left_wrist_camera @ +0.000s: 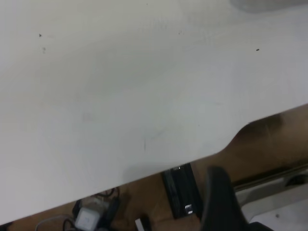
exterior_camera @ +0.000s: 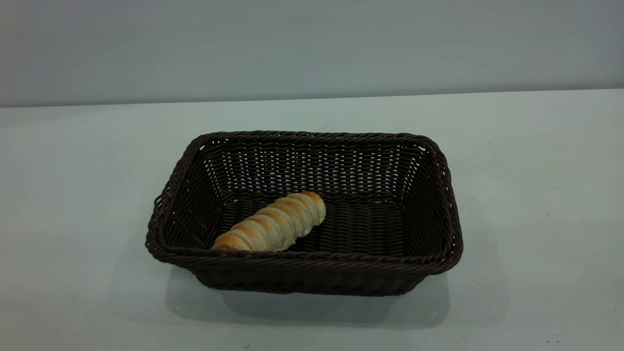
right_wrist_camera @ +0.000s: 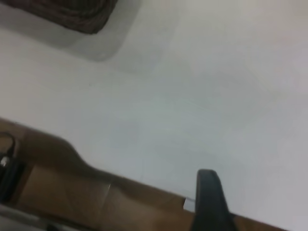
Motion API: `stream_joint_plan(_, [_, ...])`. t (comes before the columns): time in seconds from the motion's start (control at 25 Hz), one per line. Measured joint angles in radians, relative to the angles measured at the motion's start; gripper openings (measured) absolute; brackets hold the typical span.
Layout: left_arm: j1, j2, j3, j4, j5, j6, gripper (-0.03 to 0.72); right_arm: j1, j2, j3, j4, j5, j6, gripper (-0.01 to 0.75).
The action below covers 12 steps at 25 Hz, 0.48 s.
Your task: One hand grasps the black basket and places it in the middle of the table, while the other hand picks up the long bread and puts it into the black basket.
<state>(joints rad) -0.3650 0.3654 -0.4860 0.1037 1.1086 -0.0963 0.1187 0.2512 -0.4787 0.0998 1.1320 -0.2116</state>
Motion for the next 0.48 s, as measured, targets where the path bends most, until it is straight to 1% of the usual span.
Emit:
stream_joint_plan(0.08, [0.038, -0.032, 0.000, 0.000, 0.000, 0.000, 0.473, -0.045, -0.022, 0.000, 0.002, 0.000, 0.000, 0.511])
stream_joint_plan(0.16, [0.096, -0.068, 0.000, 0.000, 0.000, 0.000, 0.473, -0.091, -0.043, 0.000, 0.003, 0.000, 0.000, 0.511])
stream_joint_plan(0.28, [0.206, -0.135, 0.000, 0.000, 0.002, 0.000, 0.473, -0.143, -0.080, 0.000, 0.003, 0.000, 0.000, 0.511])
stream_joint_plan(0.36, [0.273, -0.182, 0.000, 0.000, 0.005, 0.000, 0.473, -0.153, -0.100, 0.000, 0.003, 0.001, 0.000, 0.511])
stream_joint_plan(0.48, [0.344, -0.239, 0.000, 0.000, 0.007, 0.000, 0.473, -0.158, -0.135, 0.000, 0.003, 0.001, 0.000, 0.511])
